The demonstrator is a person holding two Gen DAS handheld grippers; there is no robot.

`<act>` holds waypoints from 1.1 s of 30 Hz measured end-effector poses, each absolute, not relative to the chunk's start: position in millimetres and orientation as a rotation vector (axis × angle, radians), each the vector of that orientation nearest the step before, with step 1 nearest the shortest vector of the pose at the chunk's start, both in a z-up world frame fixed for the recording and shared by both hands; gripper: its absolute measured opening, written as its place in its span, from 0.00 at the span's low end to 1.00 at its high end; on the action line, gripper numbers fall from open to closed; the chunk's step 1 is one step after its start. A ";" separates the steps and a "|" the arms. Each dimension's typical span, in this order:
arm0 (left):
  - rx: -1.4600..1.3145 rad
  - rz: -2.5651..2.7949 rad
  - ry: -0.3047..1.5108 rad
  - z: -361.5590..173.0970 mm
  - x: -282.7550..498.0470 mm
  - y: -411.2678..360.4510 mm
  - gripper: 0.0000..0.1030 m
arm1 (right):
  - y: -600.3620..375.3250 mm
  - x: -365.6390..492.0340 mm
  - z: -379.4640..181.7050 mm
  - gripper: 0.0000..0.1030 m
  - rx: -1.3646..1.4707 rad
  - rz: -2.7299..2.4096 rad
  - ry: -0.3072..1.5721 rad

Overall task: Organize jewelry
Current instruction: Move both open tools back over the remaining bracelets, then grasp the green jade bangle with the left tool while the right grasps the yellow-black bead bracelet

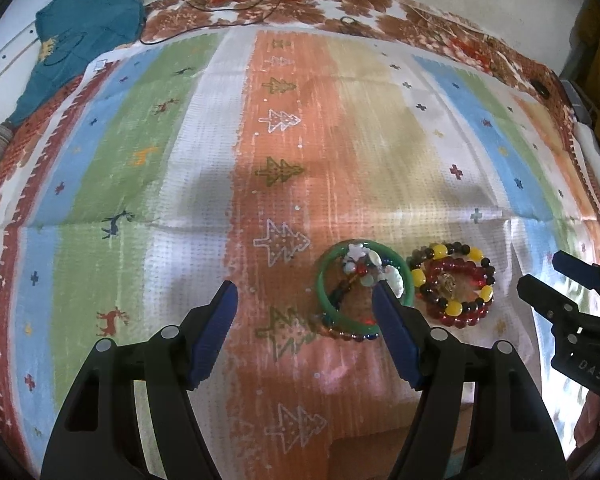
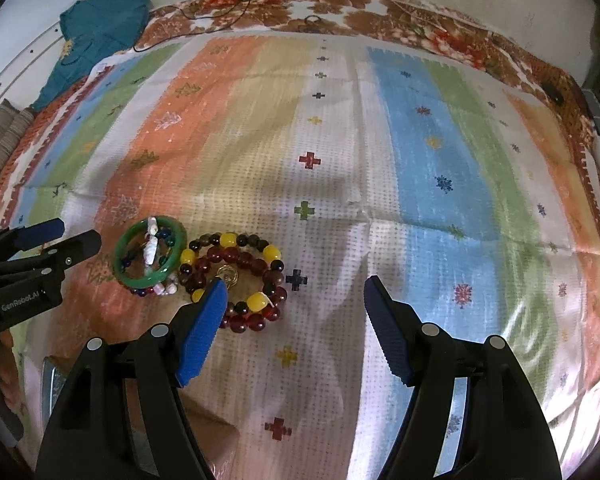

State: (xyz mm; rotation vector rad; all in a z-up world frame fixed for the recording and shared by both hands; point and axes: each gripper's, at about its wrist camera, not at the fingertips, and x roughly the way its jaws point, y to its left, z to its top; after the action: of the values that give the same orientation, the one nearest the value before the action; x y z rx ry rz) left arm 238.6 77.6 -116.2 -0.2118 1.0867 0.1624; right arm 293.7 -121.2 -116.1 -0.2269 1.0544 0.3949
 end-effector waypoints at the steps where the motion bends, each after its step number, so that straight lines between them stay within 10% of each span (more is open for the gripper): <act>1: -0.209 0.162 1.090 -117.8 240.1 77.3 0.67 | -120.9 295.0 -117.7 0.69 -0.224 0.394 1.060; 18: -0.209 0.154 1.141 -143.9 255.4 81.0 0.53 | -108.7 312.1 -139.0 0.68 -0.240 0.404 1.107; 33: -0.173 0.143 1.165 -157.1 257.3 73.7 0.07 | -105.2 312.9 -153.8 0.16 -0.235 0.445 1.140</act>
State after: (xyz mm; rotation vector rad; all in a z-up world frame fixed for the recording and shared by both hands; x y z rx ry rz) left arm 257.3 73.7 -157.1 -0.1728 1.1652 0.1433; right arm 312.9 -105.2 -153.8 -0.2352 1.1397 0.4446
